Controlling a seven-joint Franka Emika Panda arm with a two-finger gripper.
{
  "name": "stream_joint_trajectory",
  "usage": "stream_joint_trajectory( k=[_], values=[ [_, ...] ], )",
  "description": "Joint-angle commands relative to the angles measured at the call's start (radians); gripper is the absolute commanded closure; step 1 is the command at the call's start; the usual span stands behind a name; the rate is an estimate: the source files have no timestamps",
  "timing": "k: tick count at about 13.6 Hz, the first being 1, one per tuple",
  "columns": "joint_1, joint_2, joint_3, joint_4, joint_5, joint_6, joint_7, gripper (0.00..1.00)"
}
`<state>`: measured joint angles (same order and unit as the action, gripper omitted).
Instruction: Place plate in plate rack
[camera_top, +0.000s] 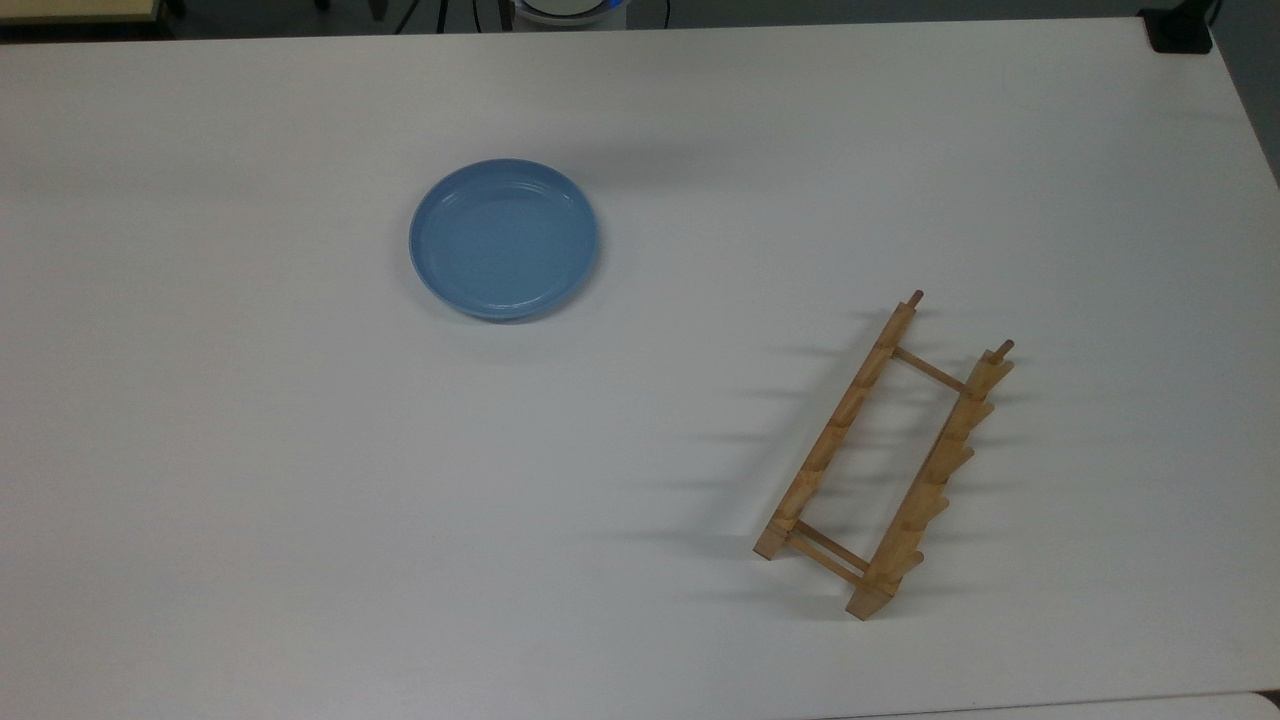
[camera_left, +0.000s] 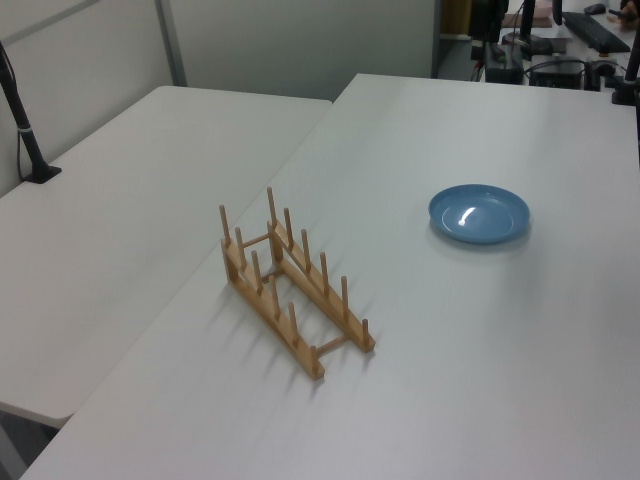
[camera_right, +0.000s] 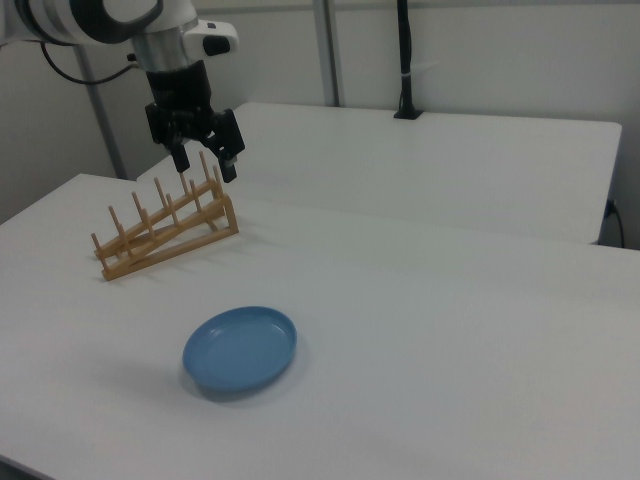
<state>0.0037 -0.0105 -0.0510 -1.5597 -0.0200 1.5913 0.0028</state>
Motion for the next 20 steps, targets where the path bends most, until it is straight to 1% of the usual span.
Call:
stream_joint_trajectory(
  k=[1,14,17,19,20],
  values=[
    [0.005,-0.009,-0.003,-0.019,-0.006,0.019,-0.009,0.00],
    [0.005,-0.009,-0.003,-0.019,-0.005,0.018,-0.009,0.00],
    [-0.007,-0.009,-0.003,-0.019,-0.005,0.021,-0.026,0.00],
    [-0.008,-0.013,-0.004,-0.017,-0.009,0.019,-0.073,0.00],
    [-0.013,-0.016,-0.004,-0.017,-0.014,0.018,-0.164,0.00]
  ],
)
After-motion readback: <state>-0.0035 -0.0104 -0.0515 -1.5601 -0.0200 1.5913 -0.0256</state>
